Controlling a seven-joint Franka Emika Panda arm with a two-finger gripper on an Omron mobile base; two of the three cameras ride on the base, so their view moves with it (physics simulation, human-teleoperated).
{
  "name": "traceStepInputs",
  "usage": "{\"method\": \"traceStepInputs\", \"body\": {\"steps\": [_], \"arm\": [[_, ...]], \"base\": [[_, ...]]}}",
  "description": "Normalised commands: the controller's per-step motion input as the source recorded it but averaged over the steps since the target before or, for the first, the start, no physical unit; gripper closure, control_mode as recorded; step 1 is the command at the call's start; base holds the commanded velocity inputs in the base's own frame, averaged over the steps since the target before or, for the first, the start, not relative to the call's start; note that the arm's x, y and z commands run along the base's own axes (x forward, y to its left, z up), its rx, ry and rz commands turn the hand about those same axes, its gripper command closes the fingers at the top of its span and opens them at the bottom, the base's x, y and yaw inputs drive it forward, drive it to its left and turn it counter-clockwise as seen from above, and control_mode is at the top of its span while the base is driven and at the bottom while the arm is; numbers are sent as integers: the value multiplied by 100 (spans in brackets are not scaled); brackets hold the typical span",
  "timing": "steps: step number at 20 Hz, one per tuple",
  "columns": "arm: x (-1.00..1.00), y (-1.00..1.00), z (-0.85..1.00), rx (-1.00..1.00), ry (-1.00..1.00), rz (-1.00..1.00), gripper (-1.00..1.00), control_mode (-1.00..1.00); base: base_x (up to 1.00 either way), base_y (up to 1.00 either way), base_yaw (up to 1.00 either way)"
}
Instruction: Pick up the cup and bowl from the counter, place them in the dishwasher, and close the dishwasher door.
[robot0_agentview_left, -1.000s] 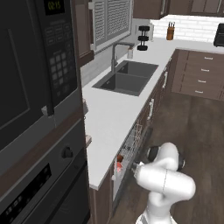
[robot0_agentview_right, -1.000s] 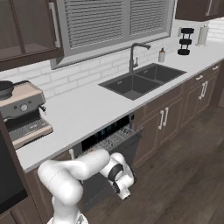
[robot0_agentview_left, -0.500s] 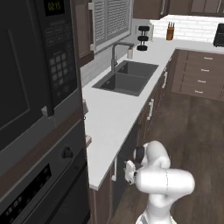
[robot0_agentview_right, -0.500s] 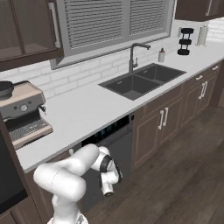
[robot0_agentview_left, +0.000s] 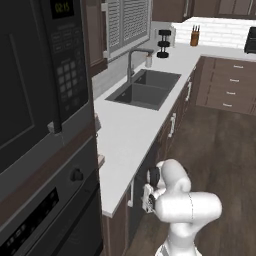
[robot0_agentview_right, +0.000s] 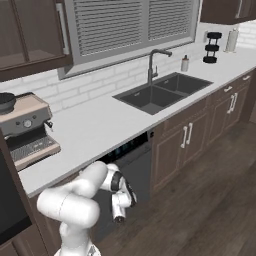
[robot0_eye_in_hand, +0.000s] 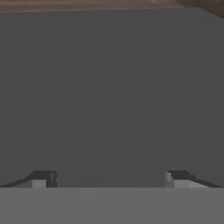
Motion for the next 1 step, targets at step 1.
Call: {"method": "traceStepInputs", "body": {"steps": [1], "arm": [[0, 0, 11, 2, 14, 0, -100, -100]], "base": [[0, 0, 0]]}}
